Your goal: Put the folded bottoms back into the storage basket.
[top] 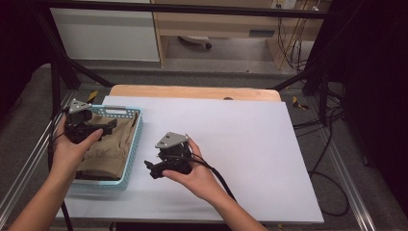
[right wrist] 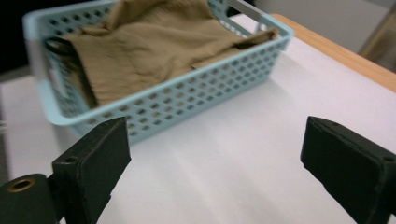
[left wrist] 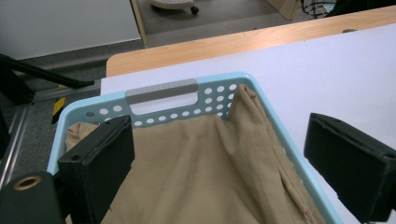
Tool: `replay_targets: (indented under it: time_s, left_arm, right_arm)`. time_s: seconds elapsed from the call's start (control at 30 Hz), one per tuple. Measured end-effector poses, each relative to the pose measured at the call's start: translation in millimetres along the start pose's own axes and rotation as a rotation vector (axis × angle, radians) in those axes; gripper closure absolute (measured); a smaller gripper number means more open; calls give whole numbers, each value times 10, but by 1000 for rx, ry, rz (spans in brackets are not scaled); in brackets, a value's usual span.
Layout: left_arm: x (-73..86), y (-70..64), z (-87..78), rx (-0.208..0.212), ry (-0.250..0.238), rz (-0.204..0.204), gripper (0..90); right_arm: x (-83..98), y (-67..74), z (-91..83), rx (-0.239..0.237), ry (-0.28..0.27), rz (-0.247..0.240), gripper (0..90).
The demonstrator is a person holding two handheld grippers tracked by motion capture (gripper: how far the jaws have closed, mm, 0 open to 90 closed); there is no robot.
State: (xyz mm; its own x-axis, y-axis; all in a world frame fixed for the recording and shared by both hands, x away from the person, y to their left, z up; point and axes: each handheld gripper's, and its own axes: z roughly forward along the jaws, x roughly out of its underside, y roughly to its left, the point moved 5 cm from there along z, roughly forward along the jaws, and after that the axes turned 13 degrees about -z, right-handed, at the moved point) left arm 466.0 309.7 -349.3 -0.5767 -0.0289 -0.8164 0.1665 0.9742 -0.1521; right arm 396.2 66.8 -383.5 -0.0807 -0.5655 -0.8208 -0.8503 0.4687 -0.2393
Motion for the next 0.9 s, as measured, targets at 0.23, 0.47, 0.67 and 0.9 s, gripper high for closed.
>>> replay_targets:
  time_s: [0.23, 0.47, 0.67, 0.9]
  left_arm:
    - [5, -27, -48, 8, 3, -12, 87]
    - [29, -66, -86, 21, 2, -10, 85]
    - [80, -113, -89, 36, 20, -13, 85]
    - [120, -167, -106, 60, 21, -14, 75]
  right_arm:
    - [52, -120, -47, 65, 28, -14, 86]
    - [71, -240, -93, 53, 31, 10, 118]
    - [108, -303, -109, 74, 47, 25, 97]
    - [110, -292, -132, 29, 45, 13, 69]
